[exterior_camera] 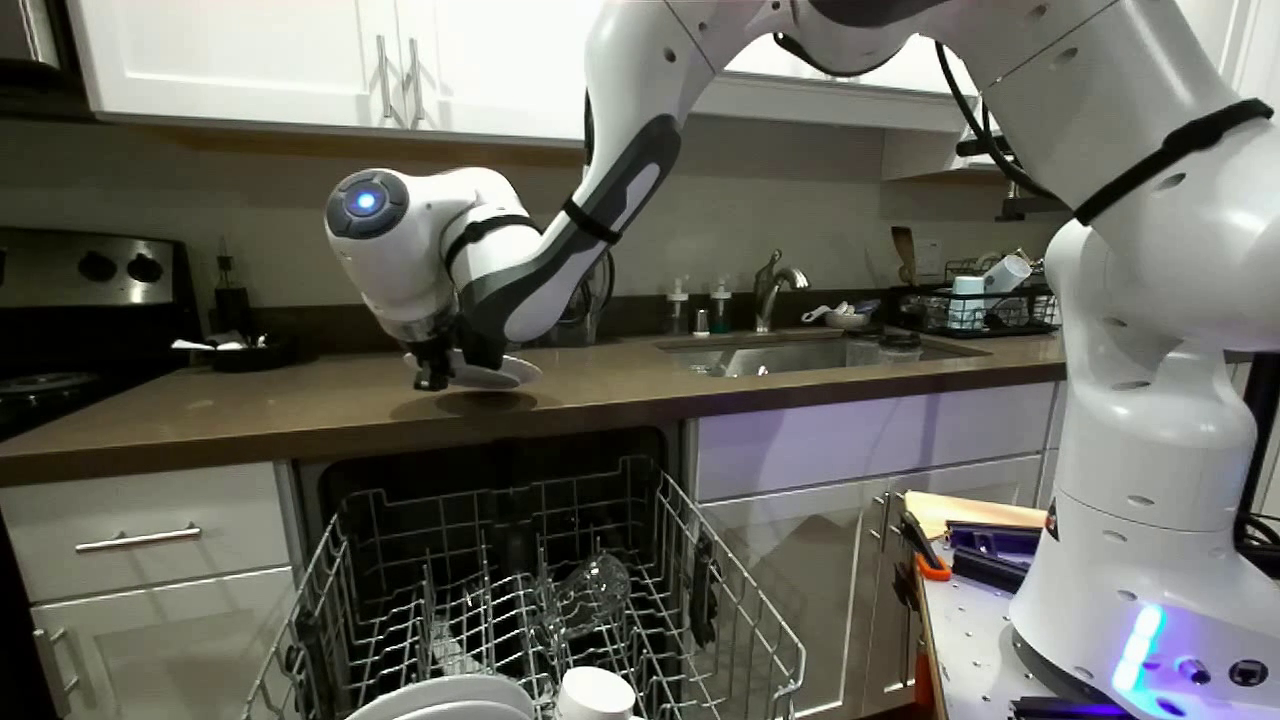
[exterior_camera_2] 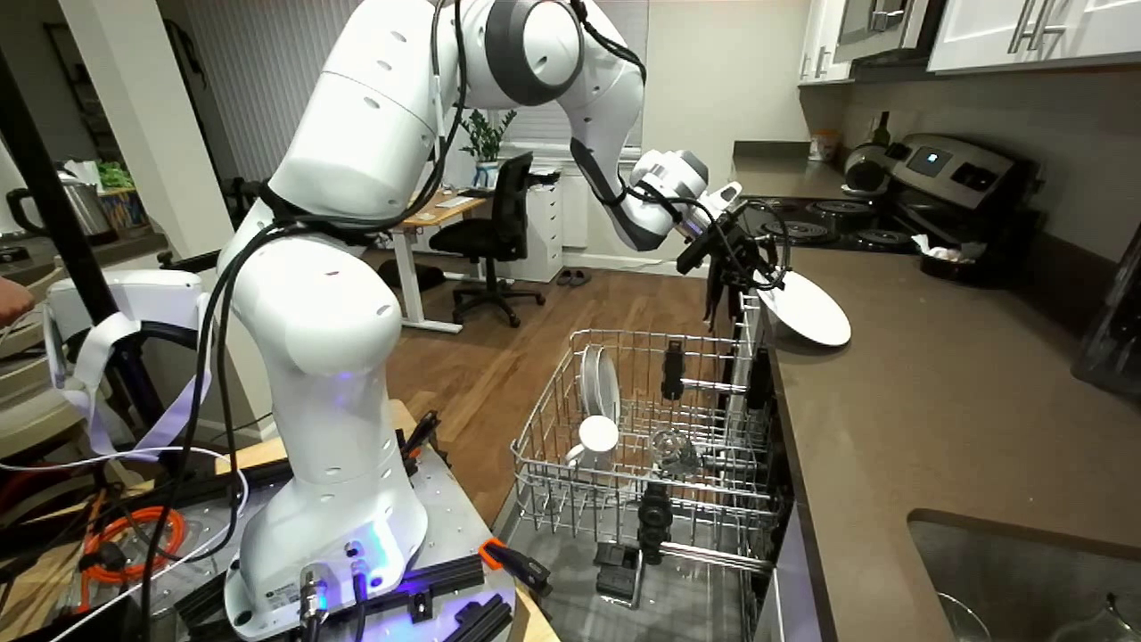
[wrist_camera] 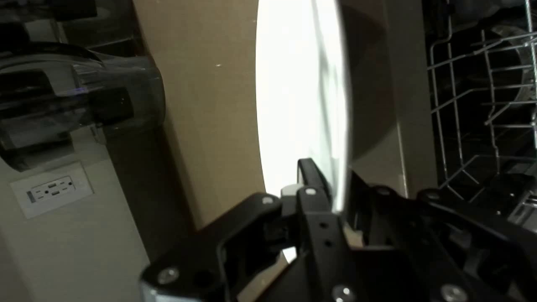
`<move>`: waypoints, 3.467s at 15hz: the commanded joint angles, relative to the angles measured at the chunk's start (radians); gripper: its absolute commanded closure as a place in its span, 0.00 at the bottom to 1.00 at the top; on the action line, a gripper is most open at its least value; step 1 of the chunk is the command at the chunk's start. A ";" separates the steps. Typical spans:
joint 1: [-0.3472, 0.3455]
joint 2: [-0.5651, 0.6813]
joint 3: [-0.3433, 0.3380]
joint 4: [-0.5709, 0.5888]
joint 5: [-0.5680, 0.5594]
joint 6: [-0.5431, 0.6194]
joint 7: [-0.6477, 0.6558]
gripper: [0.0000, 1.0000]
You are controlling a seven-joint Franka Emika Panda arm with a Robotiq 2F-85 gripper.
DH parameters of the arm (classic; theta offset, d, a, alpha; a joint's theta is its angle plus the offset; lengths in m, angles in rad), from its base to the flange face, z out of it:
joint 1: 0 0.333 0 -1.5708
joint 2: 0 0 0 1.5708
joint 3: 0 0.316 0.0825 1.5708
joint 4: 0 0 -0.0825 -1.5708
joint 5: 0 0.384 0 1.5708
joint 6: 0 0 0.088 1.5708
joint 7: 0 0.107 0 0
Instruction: Remove the first plate at the right out of the dishwasher and put it on the counter top
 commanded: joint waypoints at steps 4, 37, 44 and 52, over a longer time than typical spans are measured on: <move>-0.009 0.093 -0.034 0.106 -0.039 -0.060 0.087 0.94; -0.101 0.092 0.031 0.098 0.216 0.053 -0.107 0.14; -0.112 -0.057 0.092 -0.100 0.428 0.149 -0.303 0.00; -0.150 -0.354 0.211 -0.477 0.902 0.233 -0.755 0.00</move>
